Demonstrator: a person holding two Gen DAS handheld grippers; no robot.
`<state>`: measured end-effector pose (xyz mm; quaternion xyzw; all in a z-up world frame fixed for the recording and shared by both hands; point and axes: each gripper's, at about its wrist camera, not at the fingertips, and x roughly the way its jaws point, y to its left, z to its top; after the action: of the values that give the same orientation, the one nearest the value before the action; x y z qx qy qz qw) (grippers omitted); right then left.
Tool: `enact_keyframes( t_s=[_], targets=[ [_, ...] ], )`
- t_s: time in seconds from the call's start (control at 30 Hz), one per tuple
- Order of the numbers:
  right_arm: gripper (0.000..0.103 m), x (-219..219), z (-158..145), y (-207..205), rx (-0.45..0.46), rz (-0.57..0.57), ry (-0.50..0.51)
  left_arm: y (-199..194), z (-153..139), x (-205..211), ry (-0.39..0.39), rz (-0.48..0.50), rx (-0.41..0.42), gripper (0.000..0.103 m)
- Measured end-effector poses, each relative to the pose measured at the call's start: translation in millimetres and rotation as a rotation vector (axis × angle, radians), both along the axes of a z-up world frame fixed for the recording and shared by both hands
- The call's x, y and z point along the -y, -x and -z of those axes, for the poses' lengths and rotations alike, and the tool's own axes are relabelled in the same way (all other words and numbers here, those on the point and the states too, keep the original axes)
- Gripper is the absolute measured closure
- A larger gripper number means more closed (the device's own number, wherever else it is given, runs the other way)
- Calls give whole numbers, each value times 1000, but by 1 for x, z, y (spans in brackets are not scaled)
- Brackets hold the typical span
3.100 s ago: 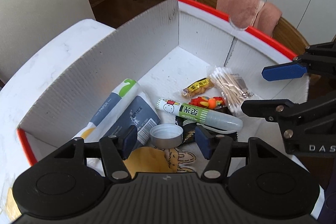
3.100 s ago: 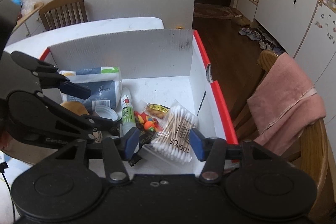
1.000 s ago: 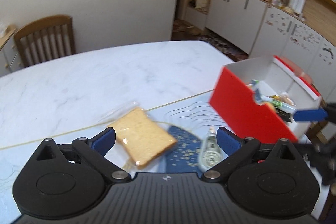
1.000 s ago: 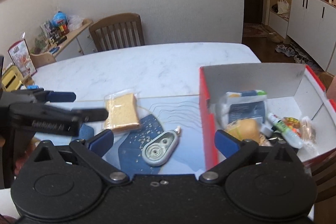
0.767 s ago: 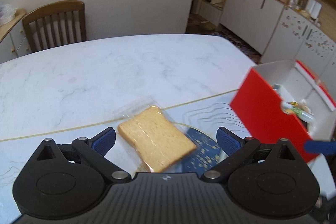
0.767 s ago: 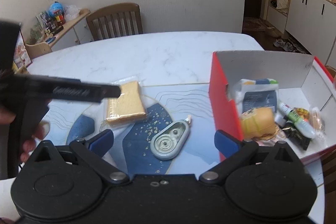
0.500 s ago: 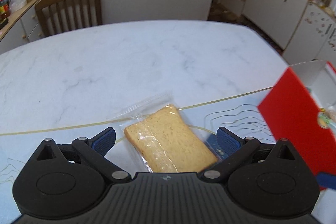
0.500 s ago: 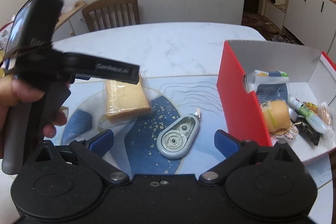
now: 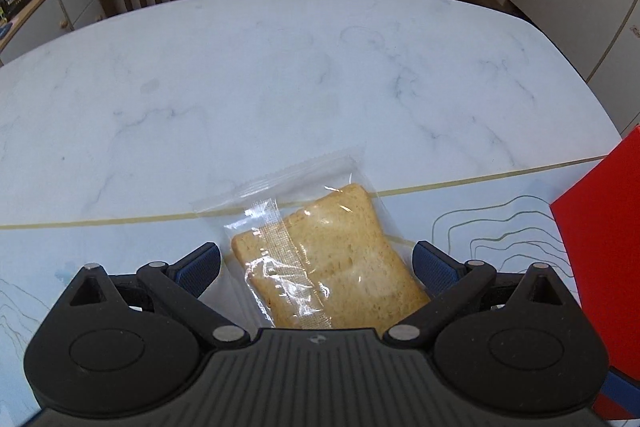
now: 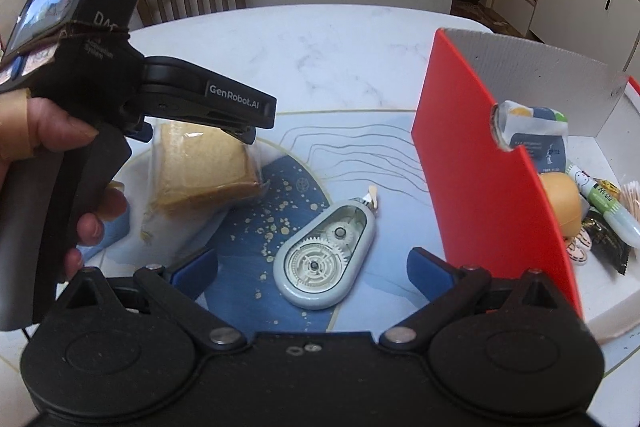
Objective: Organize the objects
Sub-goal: 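Withdraw both tools toward the bagged bread slice and correction tape, then grasp the bagged bread slice with the left tool while the right tool grasps the correction tape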
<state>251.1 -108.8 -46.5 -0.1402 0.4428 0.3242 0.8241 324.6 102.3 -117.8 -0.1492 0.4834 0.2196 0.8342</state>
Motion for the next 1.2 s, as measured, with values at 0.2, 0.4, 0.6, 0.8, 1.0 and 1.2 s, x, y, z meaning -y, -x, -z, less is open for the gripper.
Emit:
enact_keyframes(
  t_s=[0.2,0.4,0.6,0.8,1.0,1.2],
  targets=[
    [2,-6,11,-7,-20,22,11,3,3,-2,-7,32,13,0],
    [5,-10,19,-9,-35,40,18,12,8,-8,-15,104,35,0],
    [10,-14,25,-8,-30,41,33,33,9,-18,-19,190,58,0],
    [14,-13,28,-9,-19,59,42,63,11,-27,-4,261,79,0],
    [22,-14,28,-7,4,75,45,90,9,-26,-2,295,91,0],
    [43,-15,27,-7,24,63,38,111,5,-17,-5,296,136,20]
  ],
)
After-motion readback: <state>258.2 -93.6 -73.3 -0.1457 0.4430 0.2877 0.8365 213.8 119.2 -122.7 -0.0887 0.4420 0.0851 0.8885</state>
